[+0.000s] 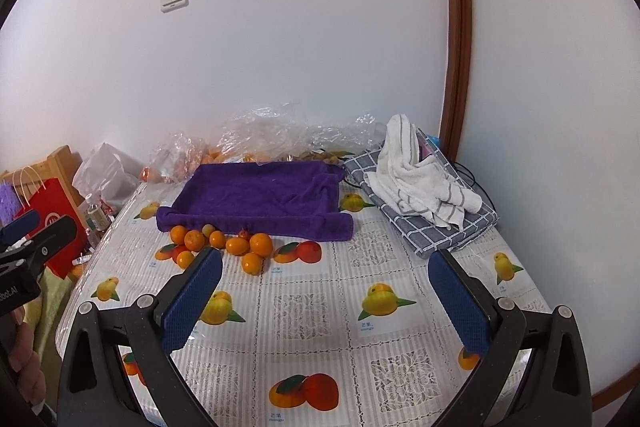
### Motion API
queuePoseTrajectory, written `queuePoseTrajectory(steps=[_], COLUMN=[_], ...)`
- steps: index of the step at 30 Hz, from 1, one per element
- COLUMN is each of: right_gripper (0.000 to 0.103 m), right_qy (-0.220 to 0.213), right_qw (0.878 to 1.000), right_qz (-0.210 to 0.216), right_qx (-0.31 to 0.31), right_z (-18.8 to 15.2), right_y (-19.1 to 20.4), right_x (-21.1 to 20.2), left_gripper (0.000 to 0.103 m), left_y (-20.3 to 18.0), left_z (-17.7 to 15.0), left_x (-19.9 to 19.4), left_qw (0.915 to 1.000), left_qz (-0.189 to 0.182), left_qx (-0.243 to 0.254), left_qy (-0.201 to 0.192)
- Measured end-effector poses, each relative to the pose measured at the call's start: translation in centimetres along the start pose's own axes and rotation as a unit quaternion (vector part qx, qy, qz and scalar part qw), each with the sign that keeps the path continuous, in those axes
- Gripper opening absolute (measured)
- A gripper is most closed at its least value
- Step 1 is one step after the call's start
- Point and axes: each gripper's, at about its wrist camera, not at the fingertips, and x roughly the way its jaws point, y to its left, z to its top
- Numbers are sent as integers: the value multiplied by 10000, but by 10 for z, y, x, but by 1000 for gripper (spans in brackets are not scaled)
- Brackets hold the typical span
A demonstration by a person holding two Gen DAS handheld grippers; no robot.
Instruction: Organize fruits
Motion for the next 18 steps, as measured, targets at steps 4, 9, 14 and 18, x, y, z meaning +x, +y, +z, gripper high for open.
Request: queuePoseTrajectory(steps=[4,9,14,18], right_gripper=[102,102,102,102], right_qy=[12,-10,0,1], right_qw=[10000,10000,10000,10000], right_qz=[19,20,10,43], right_qx=[-15,-38,-59,-19], right_z=[-1,-2,-4,-3], right_y=[3,5,5,6], right_x=[1,1,0,0], left_gripper=[103,103,103,103], left_y=[3,6,6,6], left_z=[1,1,0,-1], left_x=[1,3,6,7], left_qw=[10000,9999,9999,9999], left_qz=[15,0,-34,-3], left_qx=[-59,-98,-105,-100], left_qy=[19,47,99,90])
